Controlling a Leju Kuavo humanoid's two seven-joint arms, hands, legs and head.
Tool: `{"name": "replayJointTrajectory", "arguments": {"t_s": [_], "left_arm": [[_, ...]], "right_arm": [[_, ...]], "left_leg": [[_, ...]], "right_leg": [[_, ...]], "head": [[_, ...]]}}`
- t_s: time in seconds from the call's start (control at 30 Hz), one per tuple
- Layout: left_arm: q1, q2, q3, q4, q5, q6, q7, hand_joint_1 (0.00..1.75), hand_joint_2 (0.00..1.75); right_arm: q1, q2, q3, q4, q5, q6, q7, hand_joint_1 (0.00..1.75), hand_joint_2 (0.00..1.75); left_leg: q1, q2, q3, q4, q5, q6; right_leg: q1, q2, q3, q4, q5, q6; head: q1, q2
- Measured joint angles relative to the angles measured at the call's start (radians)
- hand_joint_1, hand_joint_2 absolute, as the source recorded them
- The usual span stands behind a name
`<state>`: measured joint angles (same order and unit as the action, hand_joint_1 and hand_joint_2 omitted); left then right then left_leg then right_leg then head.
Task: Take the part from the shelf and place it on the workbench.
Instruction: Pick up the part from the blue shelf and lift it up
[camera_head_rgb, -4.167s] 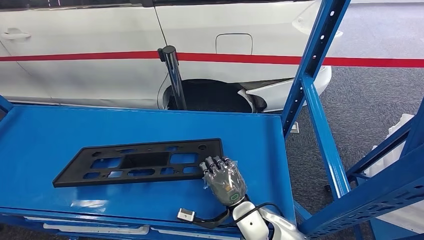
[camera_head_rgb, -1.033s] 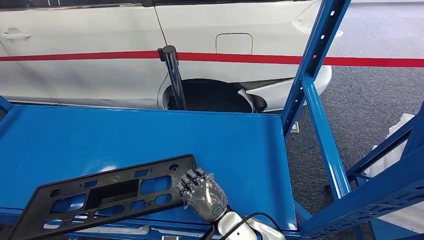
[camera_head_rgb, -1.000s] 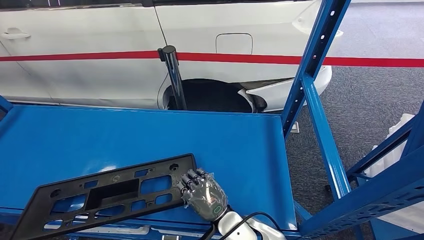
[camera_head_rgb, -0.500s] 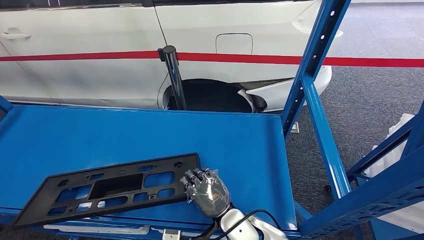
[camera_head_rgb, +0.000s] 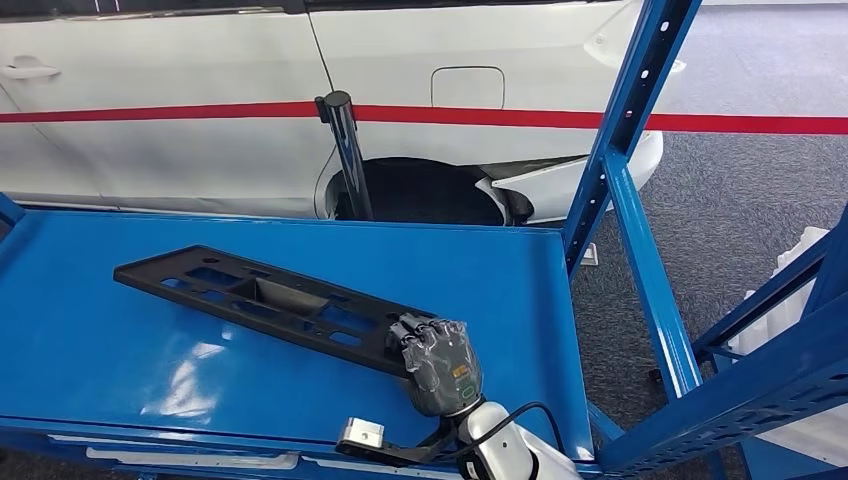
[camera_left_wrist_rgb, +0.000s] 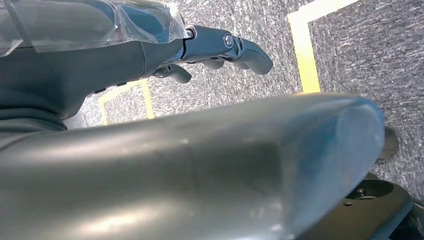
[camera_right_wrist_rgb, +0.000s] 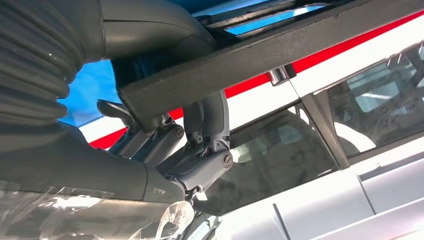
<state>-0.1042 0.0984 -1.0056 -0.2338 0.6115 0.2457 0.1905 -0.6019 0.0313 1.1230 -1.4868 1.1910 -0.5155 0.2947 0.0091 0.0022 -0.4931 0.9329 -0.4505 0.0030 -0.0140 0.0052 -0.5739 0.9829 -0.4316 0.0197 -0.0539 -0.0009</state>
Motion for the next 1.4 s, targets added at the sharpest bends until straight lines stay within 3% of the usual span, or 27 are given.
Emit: {"name": "replayJointTrajectory", "arguments": {"t_s": [0.13,0.3,0.73,1.07,1.27,1.37,1.4], "left_arm": [[0.000,0.000,0.000,0.000,0.000,-0.002,-0.004,0.00,0.00],[0.000,-0.001,0.000,0.000,-0.006,-0.004,-0.026,0.00,0.00],[0.000,-0.006,-0.002,0.000,-0.013,0.000,-0.034,0.00,0.00],[0.001,-0.009,-0.006,0.000,0.005,0.003,-0.039,0.00,0.00],[0.002,-0.009,-0.007,0.000,0.017,0.005,-0.043,0.00,0.00],[0.002,-0.010,-0.007,0.000,0.042,0.018,-0.086,0.00,0.00],[0.003,-0.012,-0.006,0.000,0.057,0.023,-0.125,0.00,0.44]], "right_arm": [[0.003,0.000,-0.009,-0.016,-0.024,-0.015,-0.012,1.75,1.75],[0.031,-0.002,-0.025,-0.066,-0.072,-0.124,-0.072,1.75,1.75],[0.078,-0.023,-0.040,-0.200,-0.011,-0.155,-0.111,1.75,1.75],[0.184,-0.032,-0.125,-0.379,-0.263,-0.163,-0.289,1.75,1.75],[0.241,-0.059,-0.233,-0.502,-0.441,-0.170,-0.319,1.75,1.75],[0.264,-0.076,-0.285,-0.556,-0.470,-0.172,-0.320,1.75,1.75],[0.272,-0.081,-0.301,-0.572,-0.467,-0.172,-0.317,1.75,1.75]], "left_leg": [[0.000,0.000,0.000,0.000,0.000,0.000],[0.000,0.000,0.000,0.000,0.000,0.000],[0.000,0.000,-0.001,0.000,0.000,0.000],[0.000,0.000,-0.001,0.000,0.000,0.000],[-0.001,0.000,-0.001,0.000,-0.001,0.001],[-0.001,0.000,-0.001,0.000,-0.001,0.001],[-0.001,0.000,-0.001,0.000,-0.001,0.001]], "right_leg": [[0.000,0.000,0.000,0.000,0.000,0.000],[0.000,0.000,0.000,0.000,0.000,0.000],[0.000,0.000,-0.001,0.000,0.000,0.000],[0.000,0.000,-0.001,0.000,0.000,0.000],[0.000,0.000,0.000,0.000,0.000,0.000],[-0.001,0.000,0.000,0.000,0.000,0.000],[-0.001,0.000,-0.001,0.000,0.000,0.000]], "head": [[0.000,0.000],[0.000,0.000],[0.000,0.000],[0.000,0.000],[0.000,0.000],[0.000,0.000],[0.000,0.000]]}}
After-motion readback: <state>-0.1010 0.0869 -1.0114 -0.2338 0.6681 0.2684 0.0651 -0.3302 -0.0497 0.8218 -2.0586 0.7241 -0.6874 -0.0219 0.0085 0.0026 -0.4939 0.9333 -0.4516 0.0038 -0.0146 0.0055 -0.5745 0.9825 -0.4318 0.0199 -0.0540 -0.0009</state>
